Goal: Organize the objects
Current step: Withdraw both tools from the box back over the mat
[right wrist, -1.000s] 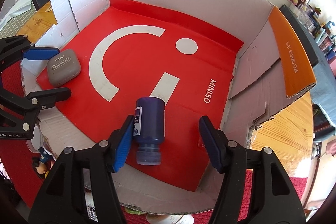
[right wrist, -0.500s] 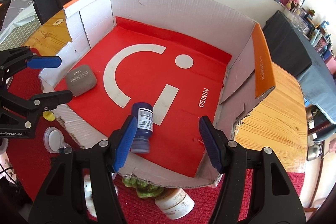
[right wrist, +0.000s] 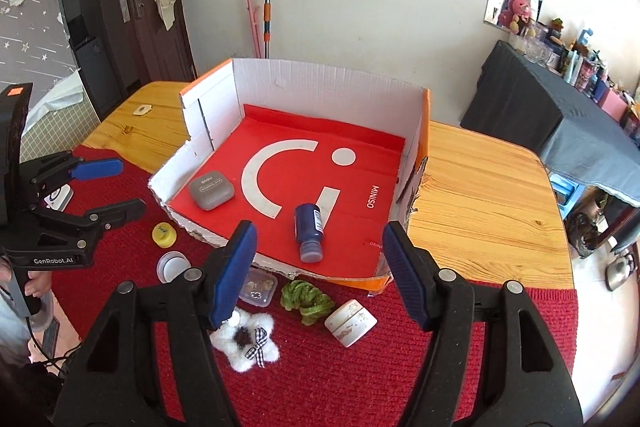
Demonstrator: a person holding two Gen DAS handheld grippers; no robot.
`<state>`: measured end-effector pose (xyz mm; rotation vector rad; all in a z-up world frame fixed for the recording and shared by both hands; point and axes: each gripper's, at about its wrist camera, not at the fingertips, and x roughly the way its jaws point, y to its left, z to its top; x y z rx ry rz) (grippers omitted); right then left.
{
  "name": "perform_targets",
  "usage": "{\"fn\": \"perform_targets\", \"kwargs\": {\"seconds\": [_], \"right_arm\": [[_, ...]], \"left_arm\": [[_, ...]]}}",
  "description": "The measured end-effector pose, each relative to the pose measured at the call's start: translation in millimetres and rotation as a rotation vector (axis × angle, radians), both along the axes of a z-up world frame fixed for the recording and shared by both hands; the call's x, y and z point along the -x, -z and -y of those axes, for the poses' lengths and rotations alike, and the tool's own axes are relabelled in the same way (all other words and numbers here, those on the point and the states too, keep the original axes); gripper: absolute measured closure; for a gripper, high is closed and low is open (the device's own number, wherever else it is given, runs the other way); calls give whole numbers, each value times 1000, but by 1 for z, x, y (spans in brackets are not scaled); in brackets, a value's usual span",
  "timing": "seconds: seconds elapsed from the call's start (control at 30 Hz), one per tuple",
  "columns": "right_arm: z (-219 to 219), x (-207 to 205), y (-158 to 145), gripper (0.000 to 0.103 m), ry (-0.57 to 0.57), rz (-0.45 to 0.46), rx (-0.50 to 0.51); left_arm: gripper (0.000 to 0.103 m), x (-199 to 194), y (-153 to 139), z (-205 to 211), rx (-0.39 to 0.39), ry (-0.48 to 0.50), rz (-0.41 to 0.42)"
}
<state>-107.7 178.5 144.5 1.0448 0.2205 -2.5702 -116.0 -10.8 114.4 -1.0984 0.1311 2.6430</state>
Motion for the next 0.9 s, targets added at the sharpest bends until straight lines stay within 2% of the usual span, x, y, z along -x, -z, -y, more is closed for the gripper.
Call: {"fn": "perform_targets", "kwargs": {"seconds": [0.37, 0.53, 0.8, 0.9], "right_arm": [[-3, -53, -4, 33, 22, -122, 38], [2, -70, 6, 28, 36, -170, 17], [6, -88, 24, 26, 60, -214, 28], [6, -94, 32, 24, 73, -226, 36]], "left_arm": [[24, -39, -3, -4, -21, -36, -75], [18, -54, 2, -10, -9, -52, -110], [11, -73, 12, -15, -3, -85, -146], [6, -78, 18, -12, -28, -105, -151]]}}
